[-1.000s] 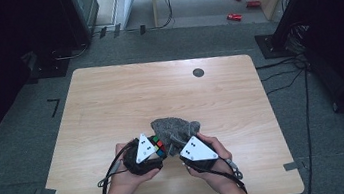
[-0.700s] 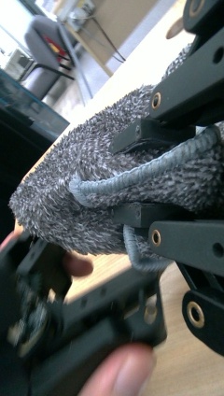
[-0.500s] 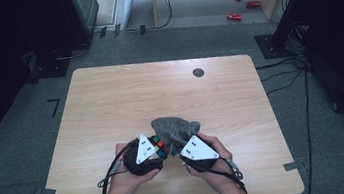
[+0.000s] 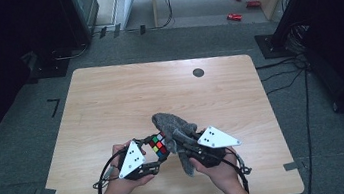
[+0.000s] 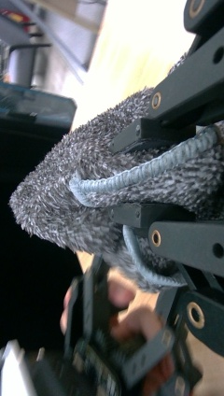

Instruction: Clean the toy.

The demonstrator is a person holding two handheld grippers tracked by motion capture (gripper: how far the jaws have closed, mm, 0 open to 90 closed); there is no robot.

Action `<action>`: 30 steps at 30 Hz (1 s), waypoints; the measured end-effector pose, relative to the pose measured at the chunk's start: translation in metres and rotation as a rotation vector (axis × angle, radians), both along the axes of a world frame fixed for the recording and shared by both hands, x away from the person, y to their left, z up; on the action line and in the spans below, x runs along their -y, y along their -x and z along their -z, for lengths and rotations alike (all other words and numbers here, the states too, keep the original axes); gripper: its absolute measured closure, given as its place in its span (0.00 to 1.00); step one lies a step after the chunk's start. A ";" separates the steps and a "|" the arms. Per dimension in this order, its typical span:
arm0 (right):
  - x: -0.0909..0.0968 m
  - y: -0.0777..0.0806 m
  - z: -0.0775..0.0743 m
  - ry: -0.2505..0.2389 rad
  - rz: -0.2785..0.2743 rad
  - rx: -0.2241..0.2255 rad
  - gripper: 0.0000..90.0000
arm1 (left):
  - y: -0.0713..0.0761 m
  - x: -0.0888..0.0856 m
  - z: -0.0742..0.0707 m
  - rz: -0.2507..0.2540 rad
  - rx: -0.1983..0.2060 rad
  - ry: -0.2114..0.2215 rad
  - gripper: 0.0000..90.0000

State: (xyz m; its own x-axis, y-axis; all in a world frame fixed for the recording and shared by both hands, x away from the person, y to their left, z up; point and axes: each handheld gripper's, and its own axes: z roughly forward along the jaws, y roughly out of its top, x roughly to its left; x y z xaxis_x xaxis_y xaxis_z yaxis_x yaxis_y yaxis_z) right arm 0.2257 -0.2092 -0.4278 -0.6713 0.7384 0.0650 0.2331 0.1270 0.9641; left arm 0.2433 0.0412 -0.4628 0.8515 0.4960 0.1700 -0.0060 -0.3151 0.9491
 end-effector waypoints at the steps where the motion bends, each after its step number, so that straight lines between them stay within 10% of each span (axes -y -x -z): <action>1: 0.003 -0.003 0.003 0.000 0.018 -0.023 0.78 | 0.000 0.000 0.000 -0.001 0.001 0.005 0.39; 16: 0.017 -0.021 0.022 0.094 0.179 -0.161 0.78 | -0.002 -0.007 -0.002 0.014 -0.010 0.063 0.39; 21: 0.014 -0.020 0.025 0.007 0.046 -0.161 0.78 | -0.004 -0.010 -0.002 0.009 -0.026 0.080 0.39; 30: 0.010 -0.014 0.021 -0.016 -0.030 -0.118 0.81 | -0.006 -0.012 -0.002 -0.015 -0.039 0.076 0.39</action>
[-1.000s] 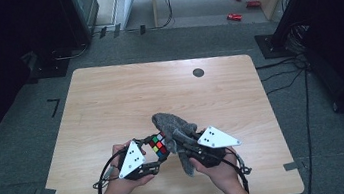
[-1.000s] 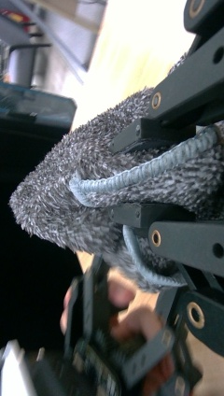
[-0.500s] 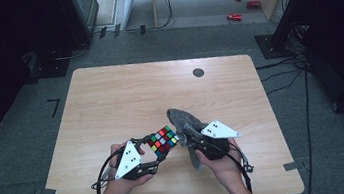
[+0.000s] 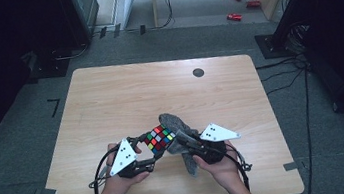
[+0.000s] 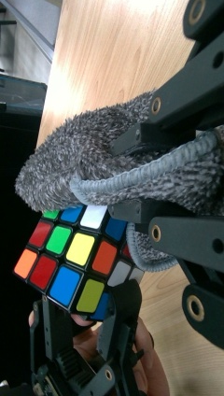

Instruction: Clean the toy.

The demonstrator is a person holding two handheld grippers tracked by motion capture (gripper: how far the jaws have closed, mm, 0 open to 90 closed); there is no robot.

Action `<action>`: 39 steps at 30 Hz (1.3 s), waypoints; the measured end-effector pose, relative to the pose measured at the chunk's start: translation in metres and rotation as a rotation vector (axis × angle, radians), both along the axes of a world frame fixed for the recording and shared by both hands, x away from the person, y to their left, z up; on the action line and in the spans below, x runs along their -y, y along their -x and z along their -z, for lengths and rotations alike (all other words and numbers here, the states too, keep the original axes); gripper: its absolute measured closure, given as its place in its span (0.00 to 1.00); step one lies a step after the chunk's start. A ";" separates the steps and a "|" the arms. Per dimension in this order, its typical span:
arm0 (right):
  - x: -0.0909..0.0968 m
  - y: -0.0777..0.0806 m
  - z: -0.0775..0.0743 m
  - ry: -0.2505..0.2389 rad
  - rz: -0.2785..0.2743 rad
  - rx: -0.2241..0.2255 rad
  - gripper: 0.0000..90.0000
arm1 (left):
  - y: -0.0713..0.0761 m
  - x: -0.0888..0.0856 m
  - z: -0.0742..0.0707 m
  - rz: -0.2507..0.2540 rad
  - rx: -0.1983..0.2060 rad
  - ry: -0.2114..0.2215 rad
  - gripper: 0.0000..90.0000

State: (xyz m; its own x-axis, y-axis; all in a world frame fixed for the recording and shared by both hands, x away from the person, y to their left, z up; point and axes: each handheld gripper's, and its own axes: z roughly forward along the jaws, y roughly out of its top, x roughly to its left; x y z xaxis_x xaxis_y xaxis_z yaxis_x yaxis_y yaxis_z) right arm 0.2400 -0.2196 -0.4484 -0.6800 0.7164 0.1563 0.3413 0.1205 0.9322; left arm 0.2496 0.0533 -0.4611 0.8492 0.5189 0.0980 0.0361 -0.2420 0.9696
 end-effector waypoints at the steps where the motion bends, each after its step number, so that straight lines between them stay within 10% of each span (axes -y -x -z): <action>1: 0.000 0.000 0.000 -0.009 -0.011 -0.003 0.82 | 0.000 0.000 0.000 0.001 0.000 0.003 0.39; 7: 0.003 -0.004 0.007 0.040 -0.049 0.013 0.82 | -0.002 -0.003 -0.002 -0.011 -0.015 0.025 0.39; 12: -0.008 -0.001 0.016 0.243 -0.041 0.176 0.81 | -0.003 -0.005 -0.005 0.015 -0.058 0.064 0.39; 16: -0.015 0.003 0.017 0.306 -0.039 0.249 0.81 | -0.005 -0.004 -0.005 0.026 -0.093 0.058 0.39; 39: -0.021 0.013 0.014 0.376 -0.063 0.334 0.84 | -0.009 -0.001 -0.003 -0.012 -0.140 -0.020 0.39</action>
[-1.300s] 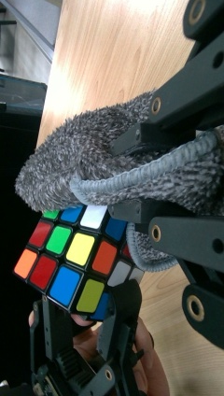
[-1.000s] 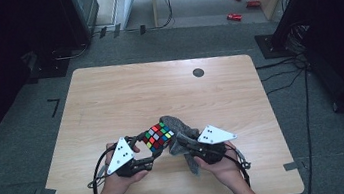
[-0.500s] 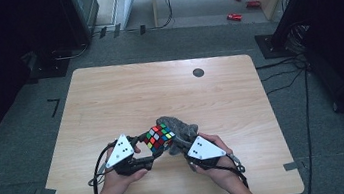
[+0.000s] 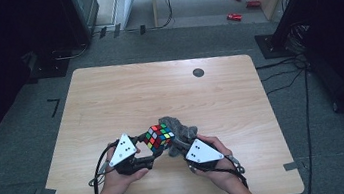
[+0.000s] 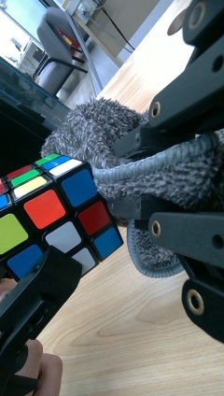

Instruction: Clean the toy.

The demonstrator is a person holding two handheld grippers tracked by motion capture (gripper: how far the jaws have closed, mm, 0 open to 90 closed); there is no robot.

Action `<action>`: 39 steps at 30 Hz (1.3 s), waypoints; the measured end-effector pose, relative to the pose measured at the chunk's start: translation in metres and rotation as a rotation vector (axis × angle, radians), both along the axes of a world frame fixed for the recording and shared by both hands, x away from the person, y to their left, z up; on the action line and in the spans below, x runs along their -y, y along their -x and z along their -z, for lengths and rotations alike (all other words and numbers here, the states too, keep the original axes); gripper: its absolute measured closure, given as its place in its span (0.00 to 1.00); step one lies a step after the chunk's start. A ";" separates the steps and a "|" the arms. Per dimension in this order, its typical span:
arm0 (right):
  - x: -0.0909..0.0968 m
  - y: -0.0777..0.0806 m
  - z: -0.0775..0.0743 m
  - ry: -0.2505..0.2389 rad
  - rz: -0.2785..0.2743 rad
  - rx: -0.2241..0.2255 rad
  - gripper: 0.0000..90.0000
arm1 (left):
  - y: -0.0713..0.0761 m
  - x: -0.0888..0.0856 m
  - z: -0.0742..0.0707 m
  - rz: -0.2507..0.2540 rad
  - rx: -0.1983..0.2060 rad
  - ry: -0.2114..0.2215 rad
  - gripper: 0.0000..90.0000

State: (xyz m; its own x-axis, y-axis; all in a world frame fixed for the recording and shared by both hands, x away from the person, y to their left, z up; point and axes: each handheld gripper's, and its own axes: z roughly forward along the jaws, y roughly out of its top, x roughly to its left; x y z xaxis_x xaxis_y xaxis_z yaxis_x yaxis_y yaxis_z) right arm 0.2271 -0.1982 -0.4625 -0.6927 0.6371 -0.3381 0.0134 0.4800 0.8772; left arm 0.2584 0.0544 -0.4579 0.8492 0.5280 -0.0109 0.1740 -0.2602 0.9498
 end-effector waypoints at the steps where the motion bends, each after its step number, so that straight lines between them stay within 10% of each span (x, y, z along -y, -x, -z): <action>1: 0.000 0.000 0.000 0.000 -0.001 0.001 0.84 | 0.000 0.000 0.000 0.001 0.000 0.002 0.39; 9: 0.010 -0.007 -0.001 -0.005 0.053 -0.012 0.83 | 0.001 -0.001 0.001 0.043 -0.002 0.010 0.39; 22: -0.002 -0.001 0.010 0.045 -0.099 0.012 0.82 | -0.005 -0.009 -0.001 0.001 -0.024 0.045 0.39; 30: 0.018 -0.004 -0.012 -0.102 0.050 0.020 0.81 | -0.003 0.000 0.007 -0.016 0.002 -0.059 0.39; 39: 0.005 0.014 -0.038 -0.293 0.001 0.033 0.81 | 0.006 0.014 0.011 0.045 0.047 -0.069 0.39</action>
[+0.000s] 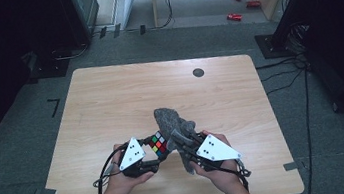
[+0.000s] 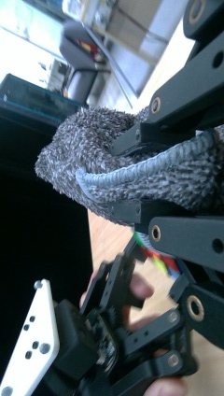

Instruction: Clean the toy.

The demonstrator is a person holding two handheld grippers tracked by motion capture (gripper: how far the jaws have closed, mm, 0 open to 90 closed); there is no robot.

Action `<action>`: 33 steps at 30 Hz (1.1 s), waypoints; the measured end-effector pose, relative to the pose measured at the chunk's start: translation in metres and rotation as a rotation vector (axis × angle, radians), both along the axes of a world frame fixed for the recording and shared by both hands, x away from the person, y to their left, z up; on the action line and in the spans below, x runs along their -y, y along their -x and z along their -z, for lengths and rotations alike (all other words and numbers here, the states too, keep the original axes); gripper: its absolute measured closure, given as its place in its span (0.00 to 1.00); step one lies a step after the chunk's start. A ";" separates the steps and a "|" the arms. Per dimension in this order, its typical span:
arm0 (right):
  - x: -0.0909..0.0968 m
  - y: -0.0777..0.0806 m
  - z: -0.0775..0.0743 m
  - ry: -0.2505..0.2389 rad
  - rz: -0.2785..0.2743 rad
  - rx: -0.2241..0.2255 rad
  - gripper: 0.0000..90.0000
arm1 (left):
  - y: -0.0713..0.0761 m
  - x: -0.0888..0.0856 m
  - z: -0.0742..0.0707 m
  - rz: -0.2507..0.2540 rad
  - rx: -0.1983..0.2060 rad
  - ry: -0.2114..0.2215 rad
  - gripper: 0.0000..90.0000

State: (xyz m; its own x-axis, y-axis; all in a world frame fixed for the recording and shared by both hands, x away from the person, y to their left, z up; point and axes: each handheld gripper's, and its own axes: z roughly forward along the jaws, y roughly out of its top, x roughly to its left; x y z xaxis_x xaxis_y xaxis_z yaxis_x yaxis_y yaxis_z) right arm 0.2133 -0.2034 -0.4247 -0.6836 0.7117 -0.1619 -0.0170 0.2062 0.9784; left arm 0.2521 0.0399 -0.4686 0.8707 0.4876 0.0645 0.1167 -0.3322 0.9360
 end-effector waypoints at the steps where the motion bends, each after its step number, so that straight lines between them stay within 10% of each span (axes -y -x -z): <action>1: -0.001 -0.001 0.002 0.000 -0.005 -0.014 0.81 | 0.001 0.000 -0.001 0.010 0.006 0.013 0.39; 5: 0.003 -0.008 0.012 -0.062 -0.006 -0.081 0.81 | 0.003 -0.003 -0.004 0.017 0.023 0.034 0.39; 12: 0.013 -0.023 0.030 -0.003 0.079 -0.203 0.81 | 0.003 -0.007 -0.007 0.019 0.036 0.070 0.39; 23: 0.005 -0.007 0.005 -0.058 0.024 -0.098 0.81 | 0.009 0.002 -0.006 0.054 0.075 0.016 0.39; 33: 0.014 -0.025 0.035 -0.017 0.076 -0.249 0.81 | 0.003 -0.012 -0.012 0.022 0.044 0.116 0.39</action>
